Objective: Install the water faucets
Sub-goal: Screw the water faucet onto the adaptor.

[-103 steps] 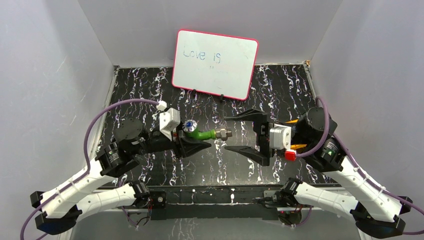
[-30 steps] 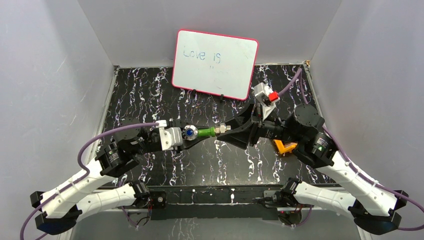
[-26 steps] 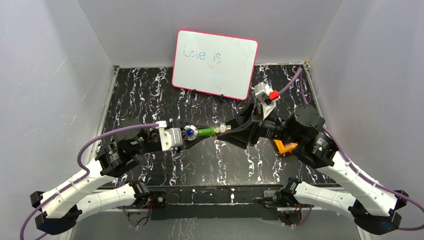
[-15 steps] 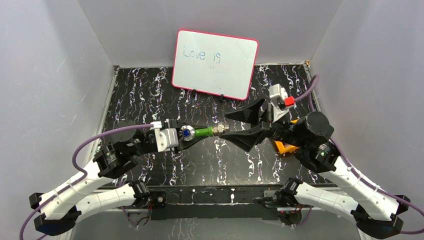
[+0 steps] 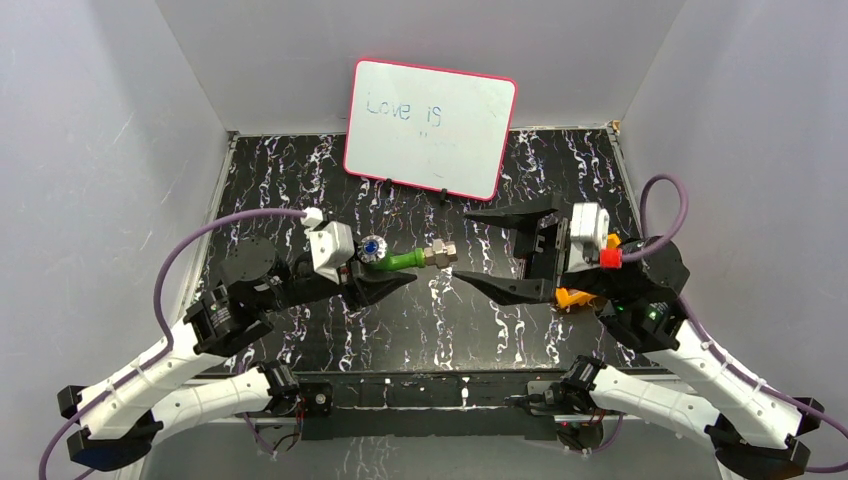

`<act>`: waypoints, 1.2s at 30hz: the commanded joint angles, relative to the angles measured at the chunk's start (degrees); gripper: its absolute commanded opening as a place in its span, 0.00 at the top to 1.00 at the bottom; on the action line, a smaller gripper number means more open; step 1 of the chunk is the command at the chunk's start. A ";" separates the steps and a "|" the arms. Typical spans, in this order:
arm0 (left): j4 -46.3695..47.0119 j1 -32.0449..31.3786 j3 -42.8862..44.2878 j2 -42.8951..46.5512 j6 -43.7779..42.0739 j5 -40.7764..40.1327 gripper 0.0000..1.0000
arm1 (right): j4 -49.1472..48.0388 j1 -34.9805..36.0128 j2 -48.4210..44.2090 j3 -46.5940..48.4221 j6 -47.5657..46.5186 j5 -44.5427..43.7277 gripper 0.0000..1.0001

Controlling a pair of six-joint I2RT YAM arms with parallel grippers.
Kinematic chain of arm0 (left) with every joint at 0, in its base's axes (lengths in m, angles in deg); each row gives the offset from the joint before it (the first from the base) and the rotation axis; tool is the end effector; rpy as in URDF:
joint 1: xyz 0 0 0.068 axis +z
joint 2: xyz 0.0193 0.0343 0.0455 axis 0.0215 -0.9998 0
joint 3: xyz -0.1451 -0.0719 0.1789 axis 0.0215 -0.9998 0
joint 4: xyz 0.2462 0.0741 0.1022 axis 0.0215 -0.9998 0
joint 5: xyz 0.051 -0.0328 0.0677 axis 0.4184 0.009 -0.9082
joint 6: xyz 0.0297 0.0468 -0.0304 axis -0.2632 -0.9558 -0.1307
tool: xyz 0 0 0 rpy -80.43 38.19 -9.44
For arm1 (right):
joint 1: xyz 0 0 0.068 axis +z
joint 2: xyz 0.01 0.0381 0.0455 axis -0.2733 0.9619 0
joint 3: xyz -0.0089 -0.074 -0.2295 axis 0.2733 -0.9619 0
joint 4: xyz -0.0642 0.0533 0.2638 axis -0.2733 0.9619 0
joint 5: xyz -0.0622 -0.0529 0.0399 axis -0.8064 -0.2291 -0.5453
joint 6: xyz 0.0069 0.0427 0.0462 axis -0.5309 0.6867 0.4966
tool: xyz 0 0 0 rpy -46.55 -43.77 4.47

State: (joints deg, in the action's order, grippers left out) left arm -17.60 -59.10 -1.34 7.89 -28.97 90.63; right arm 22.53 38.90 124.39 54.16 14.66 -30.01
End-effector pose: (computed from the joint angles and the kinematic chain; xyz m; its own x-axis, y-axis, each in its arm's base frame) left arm 0.0938 -0.1788 0.4288 0.1460 -0.1954 -0.9698 0.9655 0.2420 0.0966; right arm 0.0887 0.1596 0.4602 0.2788 0.4149 -0.8661 -0.9517 0.2401 -0.1913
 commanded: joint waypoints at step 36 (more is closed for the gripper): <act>-0.66 -0.19 4.34 -2.72 19.26 3.93 1.00 | 21.54 -0.29 4.94 7.75 -42.03 14.71 0.37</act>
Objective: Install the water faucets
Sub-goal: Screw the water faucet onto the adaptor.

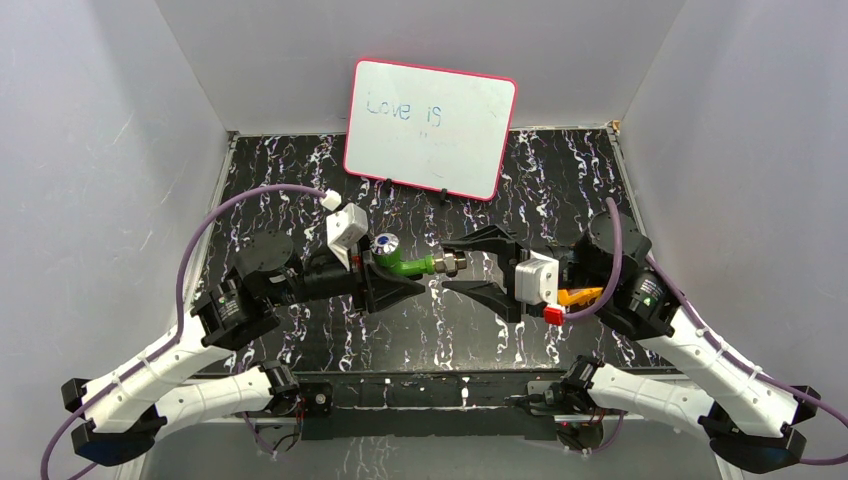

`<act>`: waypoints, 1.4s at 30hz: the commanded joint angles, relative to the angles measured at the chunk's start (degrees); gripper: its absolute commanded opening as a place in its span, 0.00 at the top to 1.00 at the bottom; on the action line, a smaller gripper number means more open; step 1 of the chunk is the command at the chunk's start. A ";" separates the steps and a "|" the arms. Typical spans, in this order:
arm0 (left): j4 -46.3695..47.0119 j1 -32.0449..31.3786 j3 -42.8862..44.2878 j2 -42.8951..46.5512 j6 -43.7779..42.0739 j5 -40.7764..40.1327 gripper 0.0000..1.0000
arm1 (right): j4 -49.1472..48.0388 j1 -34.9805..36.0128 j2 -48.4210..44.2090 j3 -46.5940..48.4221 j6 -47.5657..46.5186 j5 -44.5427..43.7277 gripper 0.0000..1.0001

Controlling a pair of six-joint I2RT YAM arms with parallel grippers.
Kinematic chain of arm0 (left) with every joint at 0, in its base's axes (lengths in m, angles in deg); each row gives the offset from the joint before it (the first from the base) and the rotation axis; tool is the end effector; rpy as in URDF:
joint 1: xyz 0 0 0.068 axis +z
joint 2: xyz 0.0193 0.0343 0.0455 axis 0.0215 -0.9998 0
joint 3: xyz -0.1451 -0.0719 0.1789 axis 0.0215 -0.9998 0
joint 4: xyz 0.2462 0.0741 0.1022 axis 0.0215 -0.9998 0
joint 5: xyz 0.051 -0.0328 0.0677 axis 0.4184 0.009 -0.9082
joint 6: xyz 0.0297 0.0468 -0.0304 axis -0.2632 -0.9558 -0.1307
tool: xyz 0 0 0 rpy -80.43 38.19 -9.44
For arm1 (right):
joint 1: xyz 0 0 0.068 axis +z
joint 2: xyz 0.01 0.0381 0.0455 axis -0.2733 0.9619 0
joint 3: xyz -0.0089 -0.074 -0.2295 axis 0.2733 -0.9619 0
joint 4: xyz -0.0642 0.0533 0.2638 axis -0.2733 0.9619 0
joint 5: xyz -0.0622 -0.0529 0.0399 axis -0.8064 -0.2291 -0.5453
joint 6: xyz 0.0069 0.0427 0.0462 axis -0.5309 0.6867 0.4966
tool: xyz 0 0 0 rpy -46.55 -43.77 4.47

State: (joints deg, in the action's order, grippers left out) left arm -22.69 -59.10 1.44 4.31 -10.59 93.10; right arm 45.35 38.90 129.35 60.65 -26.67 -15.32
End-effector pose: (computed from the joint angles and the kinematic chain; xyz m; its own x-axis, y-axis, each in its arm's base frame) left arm 0.0993 -0.1913 0.4236 -0.2207 -0.1662 -0.9611 0.9579 0.1484 -0.2457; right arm 0.0907 0.1809 0.4386 0.7154 0.1282 -0.6869 -0.6961 0.0466 -0.7164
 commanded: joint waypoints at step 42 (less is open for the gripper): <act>6.46 -0.19 2.16 1.08 -8.83 5.42 1.00 | -10.27 -0.22 1.52 1.17 34.47 -4.73 0.95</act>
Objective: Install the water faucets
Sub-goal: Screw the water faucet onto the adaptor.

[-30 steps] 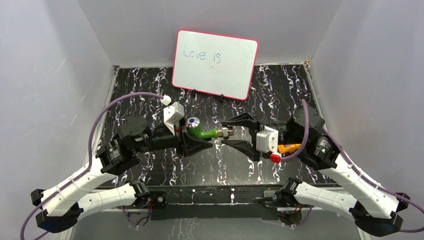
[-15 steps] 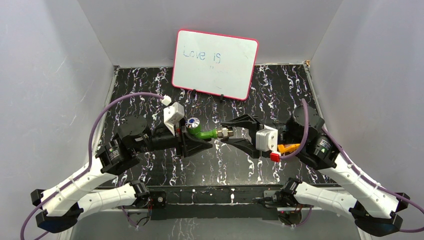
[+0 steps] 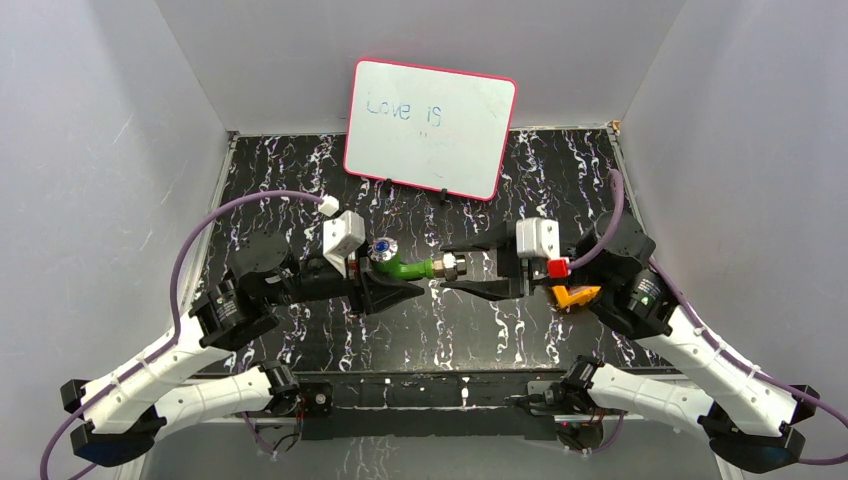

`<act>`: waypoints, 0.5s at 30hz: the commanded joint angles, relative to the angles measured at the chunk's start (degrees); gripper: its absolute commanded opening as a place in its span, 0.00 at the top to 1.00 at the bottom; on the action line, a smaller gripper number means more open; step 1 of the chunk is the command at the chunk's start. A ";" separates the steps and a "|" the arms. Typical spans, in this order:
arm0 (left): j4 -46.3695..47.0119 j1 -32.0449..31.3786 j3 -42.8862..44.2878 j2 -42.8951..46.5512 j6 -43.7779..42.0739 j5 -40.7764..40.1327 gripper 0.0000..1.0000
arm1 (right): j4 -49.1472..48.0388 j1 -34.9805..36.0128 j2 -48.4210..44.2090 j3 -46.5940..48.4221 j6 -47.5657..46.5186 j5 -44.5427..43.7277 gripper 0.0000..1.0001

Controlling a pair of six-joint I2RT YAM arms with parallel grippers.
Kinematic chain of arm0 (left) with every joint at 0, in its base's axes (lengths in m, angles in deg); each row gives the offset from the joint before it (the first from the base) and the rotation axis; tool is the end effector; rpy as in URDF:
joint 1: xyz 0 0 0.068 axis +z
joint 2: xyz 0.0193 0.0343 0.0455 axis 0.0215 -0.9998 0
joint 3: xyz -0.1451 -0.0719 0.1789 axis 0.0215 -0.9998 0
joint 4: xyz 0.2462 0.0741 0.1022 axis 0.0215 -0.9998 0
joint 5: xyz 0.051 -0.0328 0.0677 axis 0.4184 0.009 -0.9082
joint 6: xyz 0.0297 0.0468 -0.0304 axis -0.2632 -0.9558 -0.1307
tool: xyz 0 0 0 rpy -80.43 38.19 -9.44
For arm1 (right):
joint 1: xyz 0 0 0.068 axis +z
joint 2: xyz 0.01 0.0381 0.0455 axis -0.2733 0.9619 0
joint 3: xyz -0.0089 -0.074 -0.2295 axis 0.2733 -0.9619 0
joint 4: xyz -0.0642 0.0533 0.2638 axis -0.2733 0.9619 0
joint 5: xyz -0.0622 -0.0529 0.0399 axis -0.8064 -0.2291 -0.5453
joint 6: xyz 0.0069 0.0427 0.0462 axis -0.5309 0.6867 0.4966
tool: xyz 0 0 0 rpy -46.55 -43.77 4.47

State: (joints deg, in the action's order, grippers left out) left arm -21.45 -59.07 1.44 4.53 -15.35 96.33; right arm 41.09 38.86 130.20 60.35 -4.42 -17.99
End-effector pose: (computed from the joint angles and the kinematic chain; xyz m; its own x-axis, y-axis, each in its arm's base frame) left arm 0.0959 -0.1903 0.4267 -0.1290 -0.1626 -0.9782 0.9835 0.1049 -0.1472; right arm 0.0955 0.1843 0.4425 0.4274 0.1613 -0.8896 -0.9039 0.0572 -0.4239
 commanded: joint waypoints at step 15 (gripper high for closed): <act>4.05 -0.17 3.89 1.44 -23.53 0.37 1.00 | -3.85 -0.19 4.20 3.66 37.19 -4.71 1.00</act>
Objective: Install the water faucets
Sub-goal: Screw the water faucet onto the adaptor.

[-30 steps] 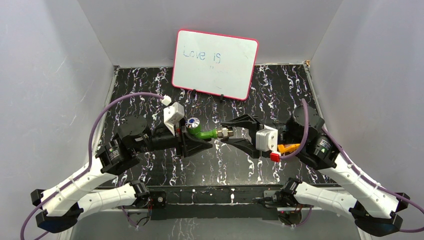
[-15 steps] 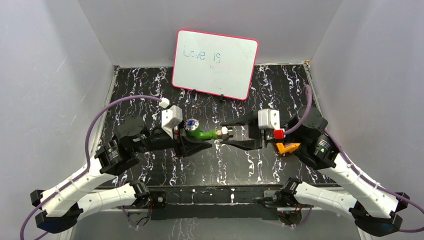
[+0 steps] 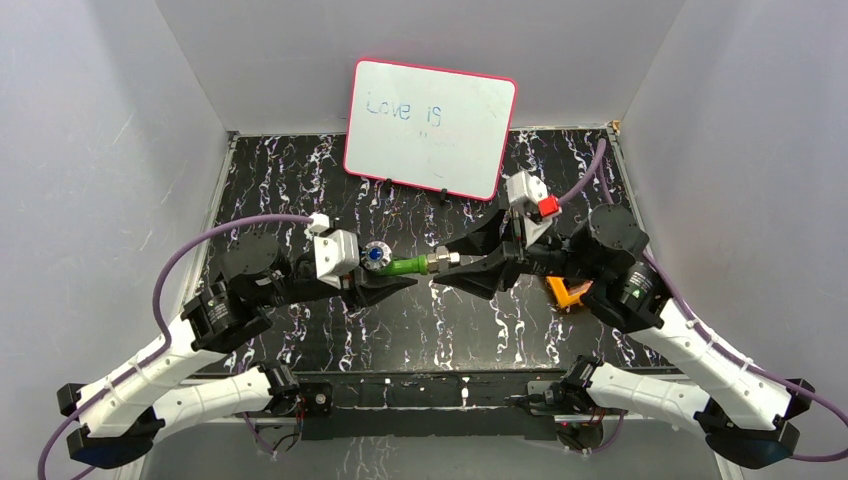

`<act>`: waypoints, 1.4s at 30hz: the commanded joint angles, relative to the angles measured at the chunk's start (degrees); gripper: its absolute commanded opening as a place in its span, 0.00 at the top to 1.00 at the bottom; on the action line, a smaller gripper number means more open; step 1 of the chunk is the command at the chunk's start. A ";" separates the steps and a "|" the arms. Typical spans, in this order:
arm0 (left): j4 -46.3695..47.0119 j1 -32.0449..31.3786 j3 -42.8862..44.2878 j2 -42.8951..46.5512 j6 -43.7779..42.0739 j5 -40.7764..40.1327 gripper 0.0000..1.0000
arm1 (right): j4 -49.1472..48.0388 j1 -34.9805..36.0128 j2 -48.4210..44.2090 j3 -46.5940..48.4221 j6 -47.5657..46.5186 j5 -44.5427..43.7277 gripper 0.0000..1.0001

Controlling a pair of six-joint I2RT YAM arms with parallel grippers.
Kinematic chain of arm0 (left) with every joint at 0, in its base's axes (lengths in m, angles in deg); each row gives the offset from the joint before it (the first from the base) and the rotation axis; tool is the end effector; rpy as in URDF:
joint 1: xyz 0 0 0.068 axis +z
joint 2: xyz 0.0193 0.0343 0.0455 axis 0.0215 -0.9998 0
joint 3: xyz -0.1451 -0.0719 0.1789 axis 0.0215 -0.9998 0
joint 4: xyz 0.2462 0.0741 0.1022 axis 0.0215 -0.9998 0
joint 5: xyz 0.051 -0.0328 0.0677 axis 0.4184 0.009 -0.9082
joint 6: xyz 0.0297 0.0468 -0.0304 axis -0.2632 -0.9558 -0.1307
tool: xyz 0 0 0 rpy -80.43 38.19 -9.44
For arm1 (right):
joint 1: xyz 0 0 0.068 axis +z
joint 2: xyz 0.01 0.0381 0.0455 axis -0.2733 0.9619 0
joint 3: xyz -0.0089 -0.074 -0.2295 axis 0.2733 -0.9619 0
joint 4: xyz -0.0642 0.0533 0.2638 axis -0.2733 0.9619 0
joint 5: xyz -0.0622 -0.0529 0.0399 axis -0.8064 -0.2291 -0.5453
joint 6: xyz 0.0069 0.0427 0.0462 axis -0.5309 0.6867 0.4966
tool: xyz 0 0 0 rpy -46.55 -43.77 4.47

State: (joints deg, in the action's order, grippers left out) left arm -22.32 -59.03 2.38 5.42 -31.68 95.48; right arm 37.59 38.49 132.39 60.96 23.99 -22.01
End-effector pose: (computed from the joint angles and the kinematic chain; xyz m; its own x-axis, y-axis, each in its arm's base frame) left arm 0.0930 -0.1842 0.4336 0.1614 -0.1394 -0.9770 0.9768 0.1635 0.1381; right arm 0.1055 0.1912 0.4461 -0.0337 0.2082 -0.9775 -0.9979 0.0466 0.0443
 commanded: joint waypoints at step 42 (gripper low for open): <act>6.65 -0.25 0.47 0.97 16.69 -3.13 1.00 | -3.79 0.16 -7.65 -0.12 -32.94 4.03 0.21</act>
State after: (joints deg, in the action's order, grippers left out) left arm -20.25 -59.10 1.59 5.73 -23.04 92.12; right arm 25.75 38.53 125.31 57.16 7.51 -21.25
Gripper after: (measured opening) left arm 0.264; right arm 0.786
